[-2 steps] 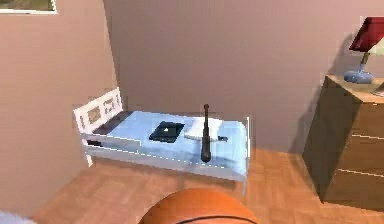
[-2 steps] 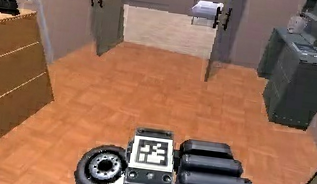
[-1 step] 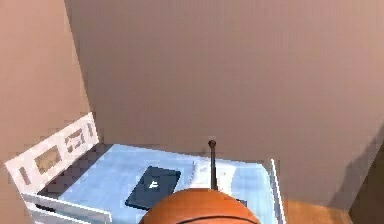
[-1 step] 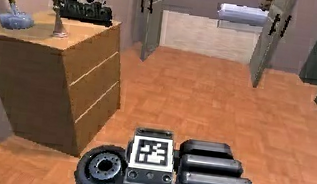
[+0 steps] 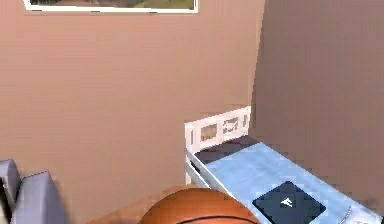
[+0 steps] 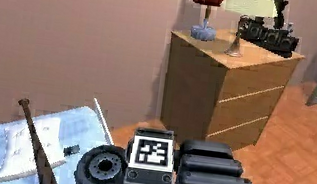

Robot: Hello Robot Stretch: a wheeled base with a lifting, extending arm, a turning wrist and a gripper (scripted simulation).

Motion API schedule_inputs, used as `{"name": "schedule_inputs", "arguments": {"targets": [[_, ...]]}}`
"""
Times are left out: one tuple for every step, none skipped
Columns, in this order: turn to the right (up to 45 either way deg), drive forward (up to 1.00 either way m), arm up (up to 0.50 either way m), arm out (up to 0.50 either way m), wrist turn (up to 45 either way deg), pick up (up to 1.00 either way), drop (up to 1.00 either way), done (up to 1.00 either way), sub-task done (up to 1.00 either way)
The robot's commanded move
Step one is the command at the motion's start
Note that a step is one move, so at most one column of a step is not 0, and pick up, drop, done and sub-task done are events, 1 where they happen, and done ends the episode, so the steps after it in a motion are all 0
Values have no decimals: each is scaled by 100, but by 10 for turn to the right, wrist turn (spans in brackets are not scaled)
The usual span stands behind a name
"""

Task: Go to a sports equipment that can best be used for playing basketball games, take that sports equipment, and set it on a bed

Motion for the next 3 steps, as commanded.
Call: {"name": "schedule_inputs", "arguments": {"targets": [[-240,0,0,0,0,0,0,0,0],[0,25,0,0,0,0,0,0,0],[360,0,0,0,0,0,0,0,0]]}}
